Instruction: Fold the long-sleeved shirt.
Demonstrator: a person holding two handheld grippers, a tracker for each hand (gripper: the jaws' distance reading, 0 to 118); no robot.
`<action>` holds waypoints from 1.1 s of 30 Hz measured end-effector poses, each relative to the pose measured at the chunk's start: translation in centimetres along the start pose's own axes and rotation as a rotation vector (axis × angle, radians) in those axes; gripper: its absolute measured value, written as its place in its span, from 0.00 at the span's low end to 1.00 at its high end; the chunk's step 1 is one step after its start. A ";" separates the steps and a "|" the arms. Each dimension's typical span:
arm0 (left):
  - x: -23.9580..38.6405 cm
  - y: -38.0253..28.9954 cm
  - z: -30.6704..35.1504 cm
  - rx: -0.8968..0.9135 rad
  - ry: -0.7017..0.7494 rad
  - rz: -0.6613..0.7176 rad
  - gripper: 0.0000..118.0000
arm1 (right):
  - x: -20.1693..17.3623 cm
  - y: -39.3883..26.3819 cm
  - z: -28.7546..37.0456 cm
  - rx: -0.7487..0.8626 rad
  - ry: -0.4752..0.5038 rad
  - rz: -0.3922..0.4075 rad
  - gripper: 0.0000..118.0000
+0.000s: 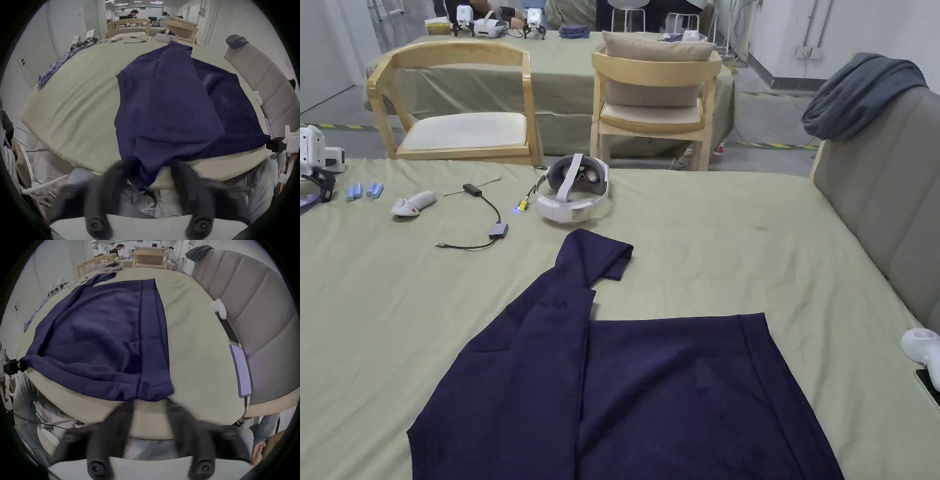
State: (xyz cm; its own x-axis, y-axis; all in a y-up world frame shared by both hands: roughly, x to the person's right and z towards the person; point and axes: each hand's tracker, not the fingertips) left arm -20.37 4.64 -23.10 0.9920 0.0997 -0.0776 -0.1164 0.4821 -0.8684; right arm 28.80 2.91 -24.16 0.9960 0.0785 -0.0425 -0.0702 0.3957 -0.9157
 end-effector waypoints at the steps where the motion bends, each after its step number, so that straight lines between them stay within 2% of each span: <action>1: -0.2 0.3 0.4 0.013 -0.004 0.006 0.93 | 0.0 0.1 0.5 0.019 0.008 -0.018 0.98; 2: -0.3 0.7 1.1 0.024 -0.021 0.010 0.88 | -0.2 0.6 1.5 0.064 0.035 -0.049 0.99; 4: -0.6 2.9 3.1 0.081 -0.042 0.008 0.87 | -0.2 1.7 3.0 0.140 0.101 -0.072 0.97; 6: -0.5 5.4 4.2 0.094 -0.044 0.011 0.80 | -0.3 3.6 3.7 0.151 0.111 -0.082 0.91; 7: -1.4 7.0 3.1 0.122 -0.065 0.006 0.69 | -0.6 4.5 3.9 0.170 0.117 -0.072 0.73; 8: -2.2 9.8 1.9 0.171 -0.107 -0.018 0.51 | -1.0 5.5 3.8 0.193 0.118 -0.048 0.47; 9: -1.8 11.8 1.3 0.204 -0.118 -0.048 0.25 | -1.3 6.4 3.1 0.196 0.099 -0.041 0.14; 10: -1.2 14.3 0.9 0.250 -0.099 -0.066 0.04 | -1.6 7.3 2.6 0.208 0.086 -0.038 0.01; 12: 1.8 18.9 1.2 0.292 -0.102 -0.158 0.03 | -2.2 9.1 1.8 0.215 0.123 0.001 0.01; 17: 8.2 32.4 -4.9 0.341 -0.150 -0.234 0.04 | -4.2 13.7 -1.2 0.225 0.193 0.036 0.01; 18: 9.4 35.2 -6.9 0.332 -0.150 -0.235 0.14 | -4.7 14.4 -2.0 0.226 0.201 0.047 0.01; 20: 11.8 40.2 -12.3 0.313 -0.129 -0.247 0.74 | -5.4 15.5 -3.5 0.220 0.220 0.077 0.01; 21: 12.8 41.9 -15.0 0.276 -0.089 -0.282 0.92 | -5.7 15.7 -3.9 0.218 0.225 0.078 0.01; 22: 13.3 43.1 -17.2 0.278 -0.074 -0.298 0.90 | -6.0 16.0 -4.4 0.210 0.231 0.074 0.01; 24: 14.4 46.1 -23.1 0.271 0.013 -0.315 0.79 | -6.3 16.1 -5.5 0.186 0.254 0.069 0.01; 28: 16.0 48.0 -30.1 0.136 0.110 -0.328 0.78 | -6.9 14.8 -7.0 0.143 0.270 0.037 0.01; 30: 16.5 48.0 -32.9 0.159 0.120 -0.288 0.77 | -7.2 13.8 -6.8 0.110 0.282 0.026 0.01; 31: 16.7 47.9 -33.2 0.154 0.122 -0.273 0.63 | -7.2 13.4 -6.8 0.095 0.290 0.018 0.01; 32: 16.9 47.7 -33.0 0.151 0.132 -0.261 0.34 | -7.1 12.7 -6.9 0.079 0.291 0.001 0.01; 33: 17.2 47.5 -33.1 0.146 0.128 -0.254 0.23 | -7.0 12.1 -6.9 0.069 0.289 -0.006 0.01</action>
State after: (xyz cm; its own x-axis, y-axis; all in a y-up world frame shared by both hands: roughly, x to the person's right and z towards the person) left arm -7.24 0.43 -81.88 0.9873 -0.1459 0.0636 0.1393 0.5981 -0.7892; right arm 21.39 0.86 -37.66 0.9702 -0.1838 -0.1582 -0.0579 0.4577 -0.8872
